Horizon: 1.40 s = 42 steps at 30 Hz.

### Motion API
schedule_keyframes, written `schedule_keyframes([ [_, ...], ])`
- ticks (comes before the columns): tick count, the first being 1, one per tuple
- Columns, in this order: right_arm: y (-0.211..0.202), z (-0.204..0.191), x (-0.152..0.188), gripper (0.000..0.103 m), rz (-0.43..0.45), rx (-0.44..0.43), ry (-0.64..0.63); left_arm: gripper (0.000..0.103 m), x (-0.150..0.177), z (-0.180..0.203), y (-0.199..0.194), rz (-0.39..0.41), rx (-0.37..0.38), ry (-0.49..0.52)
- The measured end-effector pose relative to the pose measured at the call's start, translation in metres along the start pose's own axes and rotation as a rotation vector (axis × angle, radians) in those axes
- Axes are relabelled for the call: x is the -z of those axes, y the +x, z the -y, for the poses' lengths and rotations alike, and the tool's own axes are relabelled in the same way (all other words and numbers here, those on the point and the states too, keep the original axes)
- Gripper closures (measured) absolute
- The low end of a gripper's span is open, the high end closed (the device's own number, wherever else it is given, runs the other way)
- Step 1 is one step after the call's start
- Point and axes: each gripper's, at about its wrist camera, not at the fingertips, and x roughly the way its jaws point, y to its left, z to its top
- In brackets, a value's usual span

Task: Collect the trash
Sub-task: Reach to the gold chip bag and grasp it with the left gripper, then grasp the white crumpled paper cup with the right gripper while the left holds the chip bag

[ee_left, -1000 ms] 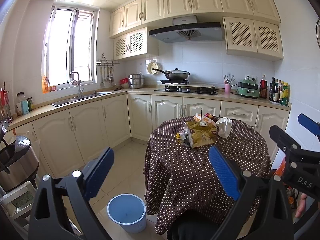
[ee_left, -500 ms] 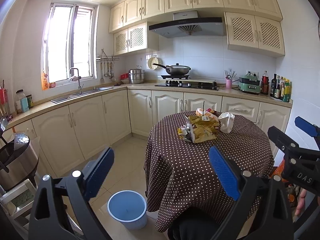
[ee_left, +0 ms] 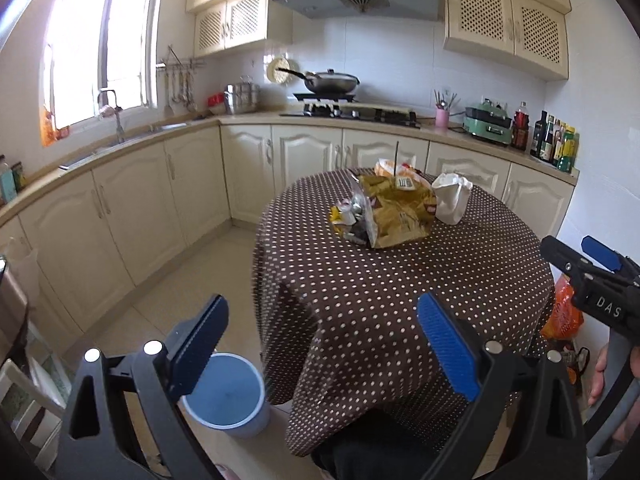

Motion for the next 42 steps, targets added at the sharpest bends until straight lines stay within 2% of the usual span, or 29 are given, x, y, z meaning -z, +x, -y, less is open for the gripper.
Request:
schedule_keyframes([
  [6, 0.049, 0.022, -0.007, 0.007, -0.042, 0.032, 0.04, 0.01, -0.028, 0.02, 0.075, -0.052, 0.082, 0.002],
  [8, 0.063, 0.027, -0.009, 0.007, -0.057, 0.031, 0.045, 0.01, -0.04, 0.028, 0.102, -0.061, 0.086, 0.009],
  [10, 0.077, 0.032, -0.012, 0.007, -0.072, 0.022, 0.058, 0.03, -0.049, 0.035, 0.126, -0.083, 0.099, 0.014],
  [13, 0.096, 0.037, -0.017, 0.007, -0.088, 0.015, 0.073, 0.033, -0.059, 0.042, 0.16, -0.108, 0.107, 0.014],
  [15, 0.111, 0.038, -0.02, 0.007, -0.111, 0.008, 0.065, 0.038, -0.063, 0.047, 0.18, -0.129, 0.094, 0.029],
  [19, 0.133, 0.034, -0.023, 0.007, -0.156, -0.01, 0.059, 0.04, -0.069, 0.055, 0.206, -0.167, 0.081, 0.068],
  [20, 0.138, 0.032, -0.024, 0.007, -0.165, -0.018, 0.059, 0.046, -0.07, 0.055, 0.213, -0.183, 0.088, 0.066],
  [22, 0.143, 0.031, -0.026, 0.007, -0.17, -0.023, 0.061, 0.069, -0.071, 0.051, 0.226, -0.219, 0.148, 0.03],
  [23, 0.143, 0.031, -0.026, 0.007, -0.171, -0.024, 0.065, 0.089, -0.071, 0.049, 0.228, -0.226, 0.174, 0.019],
  [24, 0.144, 0.032, -0.027, 0.007, -0.176, -0.03, 0.074, 0.094, -0.071, 0.046, 0.229, -0.22, 0.221, -0.003],
  [27, 0.143, 0.031, -0.028, 0.007, -0.171, -0.032, 0.083, 0.097, -0.07, 0.038, 0.215, -0.162, 0.288, -0.05],
  [31, 0.142, 0.03, -0.033, 0.007, -0.159, -0.021, 0.075, 0.097, -0.07, 0.022, 0.186, -0.085, 0.321, -0.119],
  [33, 0.145, 0.032, -0.038, 0.007, -0.157, -0.007, 0.08, 0.097, -0.071, 0.012, 0.173, -0.041, 0.305, -0.145],
  [39, 0.171, 0.036, -0.055, 0.007, -0.154, 0.027, 0.083, 0.097, -0.09, 0.0, 0.153, 0.088, 0.169, -0.193],
  [42, 0.194, 0.038, -0.063, 0.007, -0.177, 0.046, 0.075, 0.097, -0.101, -0.002, 0.147, 0.118, 0.089, -0.203],
])
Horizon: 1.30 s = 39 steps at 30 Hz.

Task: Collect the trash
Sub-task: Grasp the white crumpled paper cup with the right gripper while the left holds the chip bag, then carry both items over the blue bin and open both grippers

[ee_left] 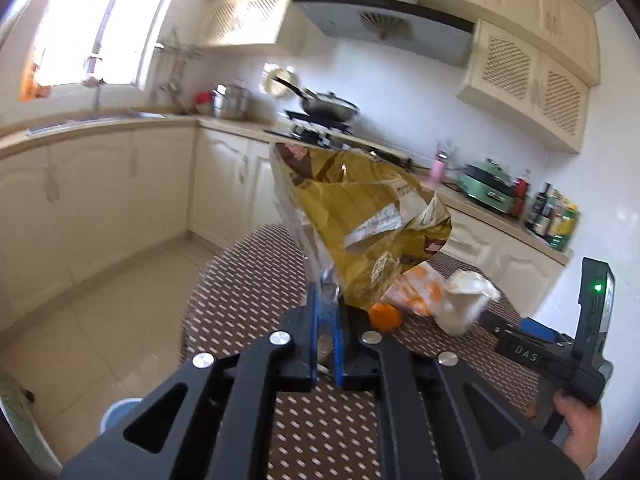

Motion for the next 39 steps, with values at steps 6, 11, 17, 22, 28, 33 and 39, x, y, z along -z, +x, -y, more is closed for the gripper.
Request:
schedule_keyframes([
  [6, 0.035, 0.008, -0.012, 0.057, -0.053, 0.0, 0.01, 0.097, -0.011, -0.011, 0.012, 0.005, -0.074, -0.032],
  [11, 0.02, 0.009, -0.013, 0.07, 0.001, -0.005, 0.009, 0.097, -0.006, -0.026, 0.008, 0.003, -0.078, -0.054],
  [17, -0.04, -0.014, -0.013, 0.07, 0.117, -0.024, -0.027, 0.097, 0.008, -0.057, -0.017, 0.01, -0.098, -0.079],
  [22, -0.08, -0.077, -0.007, 0.07, 0.14, -0.215, -0.114, 0.097, 0.019, -0.099, -0.051, 0.022, -0.144, -0.12],
  [28, -0.09, -0.181, 0.024, 0.07, 0.073, -0.458, -0.238, 0.097, 0.043, -0.17, -0.089, 0.004, -0.253, -0.189],
  [33, -0.065, -0.267, 0.07, 0.07, -0.048, -0.563, -0.347, 0.097, 0.078, -0.231, -0.101, -0.073, -0.365, -0.24],
  [39, -0.001, -0.343, 0.147, 0.07, -0.225, -0.545, -0.464, 0.097, 0.133, -0.297, -0.081, -0.22, -0.436, -0.324],
])
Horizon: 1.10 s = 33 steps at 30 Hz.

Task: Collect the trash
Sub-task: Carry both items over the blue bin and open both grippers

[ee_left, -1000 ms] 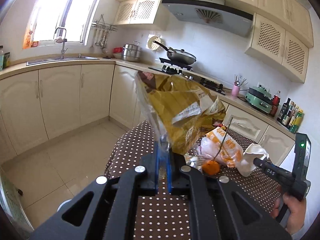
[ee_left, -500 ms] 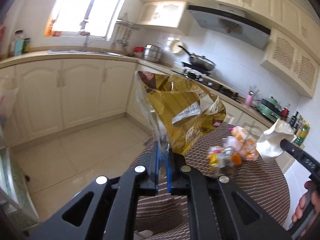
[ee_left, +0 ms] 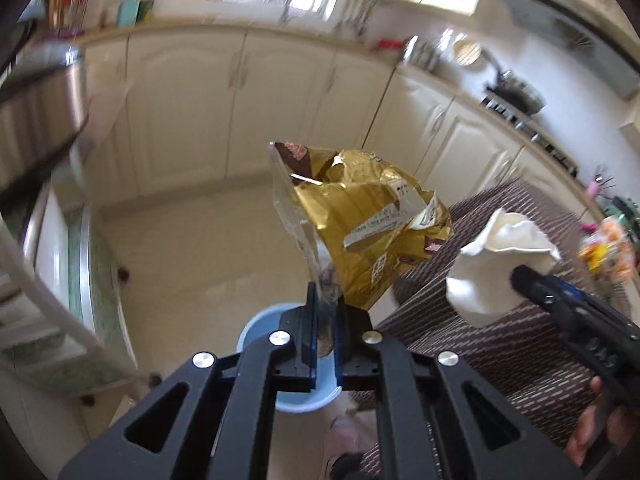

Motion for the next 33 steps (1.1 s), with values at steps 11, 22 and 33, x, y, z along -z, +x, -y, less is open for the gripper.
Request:
schedule_keyframes([
  [11, 0.126, 0.001, 0.051, 0.07, -0.232, 0.059, -0.008, 0.097, 0.043, -0.034, 0.145, -0.334, -0.02, -0.033],
  [22, 0.174, -0.004, 0.066, 0.07, -0.286, 0.087, 0.03, 0.061, 0.044, -0.03, 0.201, -0.406, -0.012, -0.002],
  [33, 0.202, -0.01, 0.063, 0.07, -0.335, 0.051, 0.048, 0.057, 0.048, -0.046, 0.186, -0.405, -0.009, -0.039],
])
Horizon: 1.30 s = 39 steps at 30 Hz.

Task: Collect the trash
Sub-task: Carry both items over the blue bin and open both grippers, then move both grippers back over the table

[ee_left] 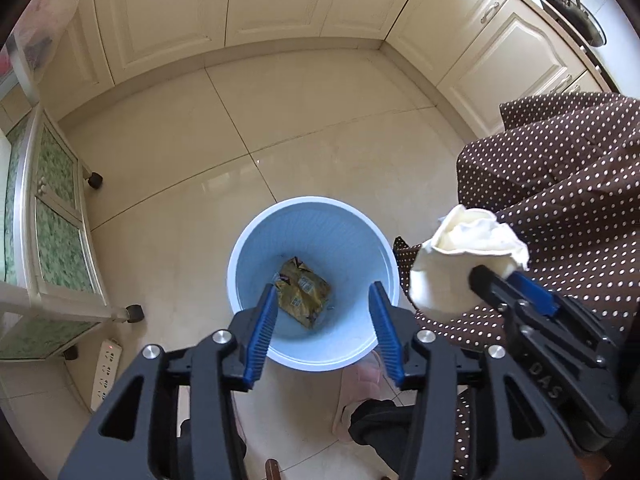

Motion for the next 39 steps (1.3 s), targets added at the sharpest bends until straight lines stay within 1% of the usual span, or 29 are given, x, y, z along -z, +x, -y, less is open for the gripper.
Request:
schedule_keyframes([
  [3, -0.003, -0.007, -0.007, 0.069, 0.014, -0.017, 0.004, 0.057, -0.003, 0.001, -0.013, 0.024, 0.013, -0.004],
  [6, -0.013, -0.01, -0.013, 0.066, 0.04, -0.032, 0.011, 0.056, -0.005, 0.004, -0.027, 0.053, 0.02, -0.002],
  [7, -0.018, -0.012, -0.017, 0.061, 0.057, -0.038, 0.007, 0.056, -0.006, 0.005, -0.032, 0.062, 0.023, -0.002],
  [11, -0.044, -0.014, -0.023, 0.056, 0.109, -0.021, -0.01, 0.054, -0.009, 0.014, -0.062, 0.116, 0.043, 0.012],
  [15, -0.087, -0.012, -0.024, 0.056, 0.176, 0.004, -0.017, 0.053, -0.007, 0.032, -0.099, 0.179, 0.075, 0.049],
  [17, -0.118, -0.01, -0.024, 0.055, 0.236, 0.034, -0.025, 0.053, -0.003, 0.045, -0.126, 0.226, 0.105, 0.072],
  [18, -0.142, -0.009, -0.022, 0.055, 0.28, 0.055, -0.034, 0.052, -0.002, 0.05, -0.135, 0.241, 0.118, 0.081],
  [19, -0.161, -0.008, -0.017, 0.053, 0.319, 0.077, -0.038, 0.051, 0.001, 0.059, -0.151, 0.268, 0.141, 0.099],
  [21, -0.19, -0.005, -0.009, 0.051, 0.375, 0.106, -0.041, 0.049, 0.006, 0.072, -0.175, 0.308, 0.162, 0.135],
  [22, -0.215, 0.0, -0.004, 0.05, 0.42, 0.125, -0.037, 0.048, 0.01, 0.082, -0.189, 0.334, 0.178, 0.159],
  [23, -0.232, 0.004, 0.002, 0.049, 0.451, 0.143, -0.032, 0.047, 0.013, 0.089, -0.2, 0.352, 0.192, 0.176],
  [25, -0.262, 0.015, 0.011, 0.046, 0.506, 0.191, -0.023, 0.044, 0.022, 0.112, -0.225, 0.391, 0.238, 0.227],
  [27, -0.292, 0.032, 0.023, 0.044, 0.563, 0.239, 0.001, 0.042, 0.03, 0.137, -0.243, 0.413, 0.265, 0.28],
  [30, -0.319, 0.061, 0.039, 0.042, 0.602, 0.267, 0.052, 0.04, 0.044, 0.178, -0.258, 0.428, 0.291, 0.369],
  [31, -0.33, 0.077, 0.044, 0.041, 0.614, 0.28, 0.081, 0.04, 0.048, 0.192, -0.261, 0.424, 0.303, 0.399],
  [32, -0.336, 0.09, 0.049, 0.041, 0.618, 0.297, 0.105, 0.04, 0.052, 0.21, -0.262, 0.413, 0.324, 0.437],
  [35, -0.346, 0.127, 0.067, 0.04, 0.621, 0.338, 0.18, 0.04, 0.064, 0.253, -0.256, 0.374, 0.365, 0.504],
  [36, -0.35, 0.144, 0.072, 0.04, 0.618, 0.353, 0.213, 0.04, 0.066, 0.262, -0.254, 0.369, 0.366, 0.515],
  [39, -0.354, 0.18, 0.081, 0.039, 0.6, 0.396, 0.279, 0.04, 0.068, 0.299, -0.246, 0.36, 0.365, 0.562],
])
